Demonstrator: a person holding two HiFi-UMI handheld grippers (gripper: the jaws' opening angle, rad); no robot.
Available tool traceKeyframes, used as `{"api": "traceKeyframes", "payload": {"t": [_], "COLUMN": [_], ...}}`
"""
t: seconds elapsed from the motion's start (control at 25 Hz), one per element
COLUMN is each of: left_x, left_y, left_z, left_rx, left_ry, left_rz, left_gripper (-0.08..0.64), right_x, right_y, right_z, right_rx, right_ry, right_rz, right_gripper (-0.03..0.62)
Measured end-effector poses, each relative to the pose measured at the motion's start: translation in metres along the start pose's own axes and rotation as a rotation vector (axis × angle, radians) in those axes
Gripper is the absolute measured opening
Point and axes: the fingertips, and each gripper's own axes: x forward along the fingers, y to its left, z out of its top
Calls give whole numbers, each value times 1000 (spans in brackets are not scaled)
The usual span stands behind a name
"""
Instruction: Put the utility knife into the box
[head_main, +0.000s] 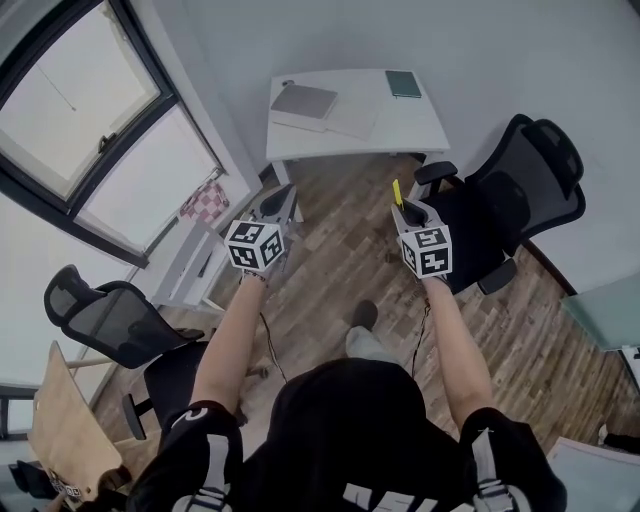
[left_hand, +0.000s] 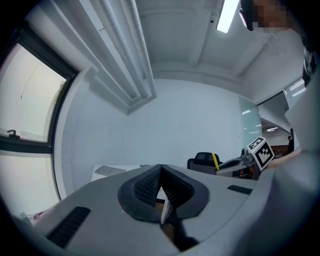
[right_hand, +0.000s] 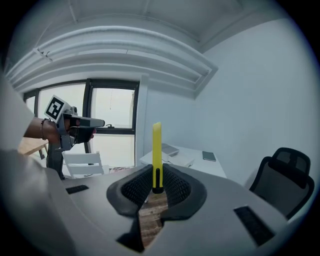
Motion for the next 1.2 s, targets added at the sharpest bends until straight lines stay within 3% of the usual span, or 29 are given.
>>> {"api": "traceKeyframes", "payload": {"t": [0.64,1.2], "left_x": [173,251], "left_y": [54,97], "left_z": [23,14], "left_rx": [-10,-35], "left_ry": [4,25], "left_rz": [30,22], "left_gripper": [25,25], "right_x": [135,218], "right_y": [-131,-170], "right_z": [30,31], "right_rx": [2,22], "right_ry": [12,43], "right_rz": [52,82], "right_gripper": [72,72]}}
